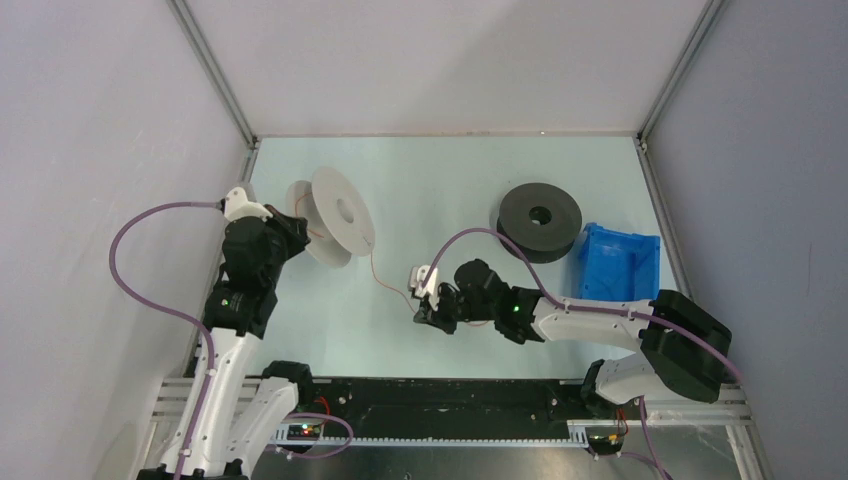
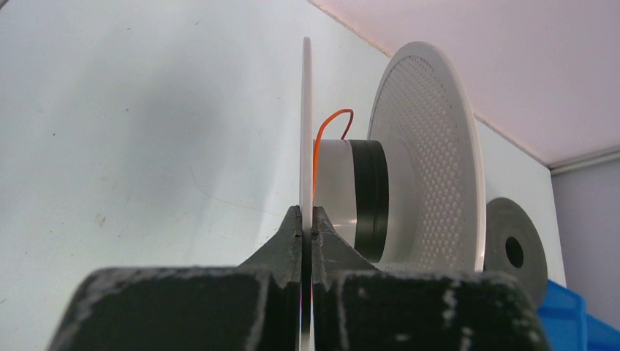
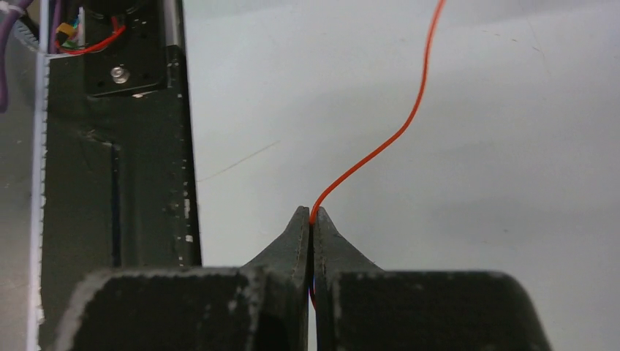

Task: Wrap the cables
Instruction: Wrap the cable around the cable reel.

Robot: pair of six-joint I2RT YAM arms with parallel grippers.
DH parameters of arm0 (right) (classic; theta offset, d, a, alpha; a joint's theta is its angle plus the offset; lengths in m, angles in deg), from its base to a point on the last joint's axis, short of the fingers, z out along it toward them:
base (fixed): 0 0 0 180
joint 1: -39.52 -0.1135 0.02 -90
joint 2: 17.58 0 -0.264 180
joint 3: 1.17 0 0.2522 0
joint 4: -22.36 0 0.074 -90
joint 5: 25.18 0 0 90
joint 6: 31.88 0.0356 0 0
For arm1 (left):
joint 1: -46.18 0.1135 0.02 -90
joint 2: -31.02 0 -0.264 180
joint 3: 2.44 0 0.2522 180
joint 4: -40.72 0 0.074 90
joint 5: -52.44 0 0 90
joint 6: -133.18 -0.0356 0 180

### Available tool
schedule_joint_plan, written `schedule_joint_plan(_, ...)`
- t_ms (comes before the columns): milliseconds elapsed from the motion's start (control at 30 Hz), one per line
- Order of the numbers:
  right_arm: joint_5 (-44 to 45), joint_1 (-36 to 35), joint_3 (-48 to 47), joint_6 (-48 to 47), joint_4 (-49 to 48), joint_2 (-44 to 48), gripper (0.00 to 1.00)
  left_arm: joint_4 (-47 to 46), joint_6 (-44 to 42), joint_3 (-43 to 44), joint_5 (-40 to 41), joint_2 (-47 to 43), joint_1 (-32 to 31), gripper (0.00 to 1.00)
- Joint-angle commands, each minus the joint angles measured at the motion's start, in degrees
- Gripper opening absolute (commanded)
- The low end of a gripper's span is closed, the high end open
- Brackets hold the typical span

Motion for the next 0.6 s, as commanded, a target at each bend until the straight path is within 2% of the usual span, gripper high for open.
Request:
schedule_joint_plan(0, 6.7, -5.5, 0.0, 1.0, 1.6, 1.2, 0.00, -6.3, 5.5, 3.2, -1.2, 0.6, 2.1, 0.00)
schedule_joint_plan(167, 10.6, -10.8, -2.4, -0.8, 4.3, 1.2, 0.00, -7.1, 7.0, 2.0, -1.0, 1.3, 3.1, 0.00)
schedule_joint_plan(367, 13.9, -13.7, -5.1, -2.3, 8.3, 0.7, 0.00, -7.6, 7.6, 1.5, -1.4, 1.5, 3.9, 0.00)
schedule_joint_plan(567, 15.8, -15.8, -8.2, -3.5, 12.2, 3.5, 0.00, -8.3, 3.4, 1.4, -1.6, 2.9, 4.0, 0.00)
